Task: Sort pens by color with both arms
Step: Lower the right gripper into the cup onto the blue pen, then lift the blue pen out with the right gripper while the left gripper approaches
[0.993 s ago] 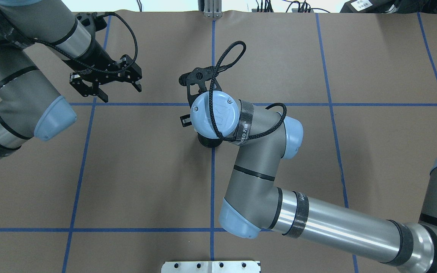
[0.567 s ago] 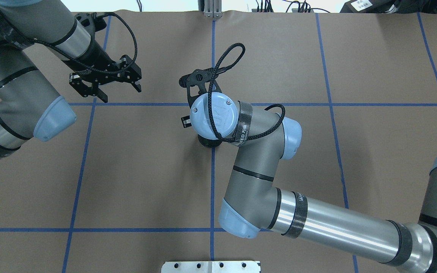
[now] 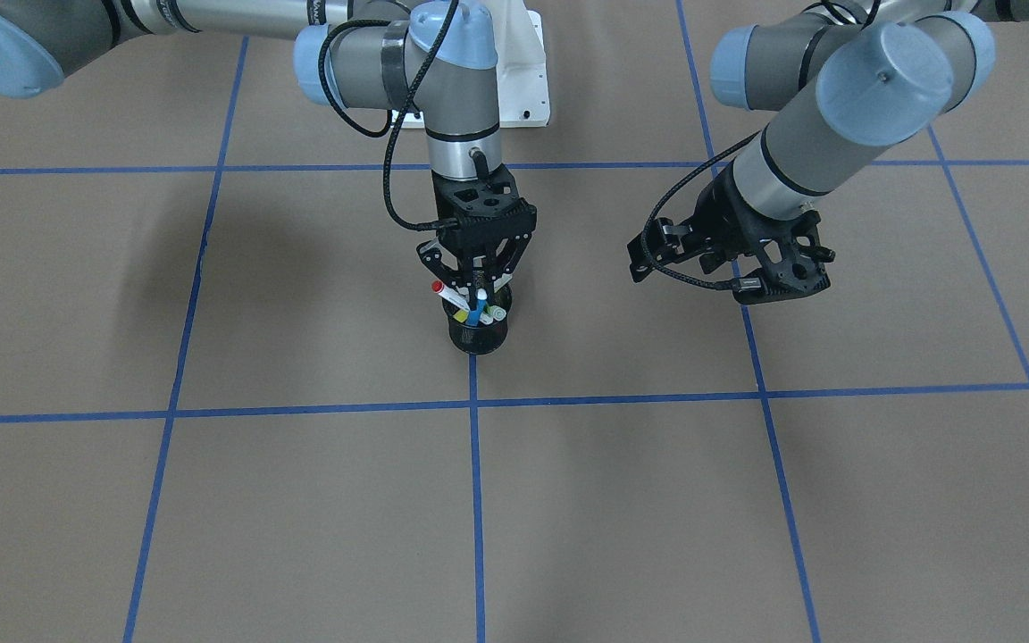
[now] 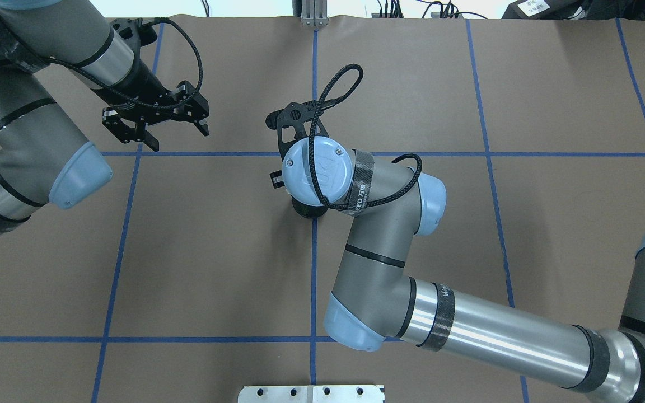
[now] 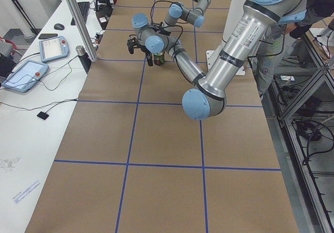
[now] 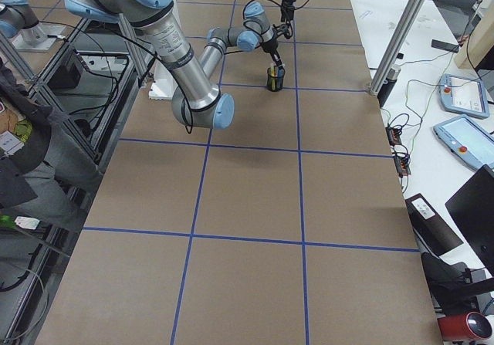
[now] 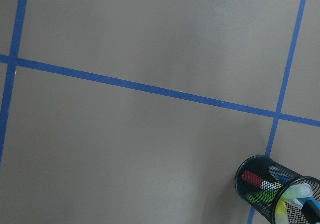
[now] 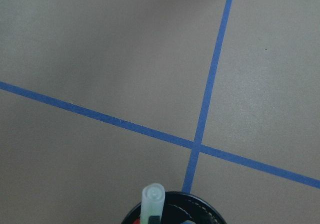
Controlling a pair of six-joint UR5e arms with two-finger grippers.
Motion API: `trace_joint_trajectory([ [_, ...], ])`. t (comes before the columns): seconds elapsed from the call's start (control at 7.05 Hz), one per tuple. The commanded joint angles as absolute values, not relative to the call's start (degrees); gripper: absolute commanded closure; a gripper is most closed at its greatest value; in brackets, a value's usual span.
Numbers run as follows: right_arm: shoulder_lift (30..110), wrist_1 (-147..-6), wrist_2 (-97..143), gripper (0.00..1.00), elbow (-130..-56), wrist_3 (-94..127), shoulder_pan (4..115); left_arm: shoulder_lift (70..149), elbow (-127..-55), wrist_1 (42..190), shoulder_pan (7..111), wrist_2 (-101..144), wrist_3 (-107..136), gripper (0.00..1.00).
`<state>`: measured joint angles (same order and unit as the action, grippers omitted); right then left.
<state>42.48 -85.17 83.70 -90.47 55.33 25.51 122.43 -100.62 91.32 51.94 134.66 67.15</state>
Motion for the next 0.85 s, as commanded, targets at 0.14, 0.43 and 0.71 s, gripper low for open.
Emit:
trace_joint_trajectory([
  [0.14,42.6,-85.3,84.5,0.84,-93.2,56.9,26.4,122.6,-100.6,91.2,51.9,134.6,67.3,0.01],
  [0.43,43.2,-85.8,87.2,0.84,-95.1,57.4,29.5,124.0,-100.1,91.3,51.4,134.6,70.1,0.01],
  [0.71,43.6,-88.0,91.8,0.85,-99.3,57.6,32.9,127.7,-97.9,91.2,50.8,133.8,74.9,0.01],
])
